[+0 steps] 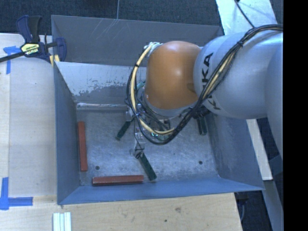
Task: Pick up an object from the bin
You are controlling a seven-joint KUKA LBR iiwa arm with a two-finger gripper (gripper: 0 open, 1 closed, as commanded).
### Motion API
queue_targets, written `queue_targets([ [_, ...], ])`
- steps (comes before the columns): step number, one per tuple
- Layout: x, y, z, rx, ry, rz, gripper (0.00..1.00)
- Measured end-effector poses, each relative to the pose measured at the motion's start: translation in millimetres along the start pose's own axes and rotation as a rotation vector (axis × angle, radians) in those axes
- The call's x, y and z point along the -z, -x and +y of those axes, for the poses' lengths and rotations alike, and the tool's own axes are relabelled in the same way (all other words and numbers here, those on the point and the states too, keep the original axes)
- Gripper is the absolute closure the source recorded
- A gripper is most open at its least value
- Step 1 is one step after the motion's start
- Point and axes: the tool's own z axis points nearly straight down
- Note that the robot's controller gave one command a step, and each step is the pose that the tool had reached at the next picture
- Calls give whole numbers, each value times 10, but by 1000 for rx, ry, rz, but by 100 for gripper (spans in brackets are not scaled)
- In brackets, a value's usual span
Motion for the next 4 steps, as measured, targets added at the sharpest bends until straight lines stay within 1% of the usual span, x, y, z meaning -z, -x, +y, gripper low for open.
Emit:
queue_targets([
  [1,-1083,538,-861,84,-3,-2,0],
  [2,-1005,377,-75,111,4,-4,0],
  [3,-901,513,-508,728,-2,-10,0],
  [4,-1030,425,-279,1182,-3,-10,0],
])
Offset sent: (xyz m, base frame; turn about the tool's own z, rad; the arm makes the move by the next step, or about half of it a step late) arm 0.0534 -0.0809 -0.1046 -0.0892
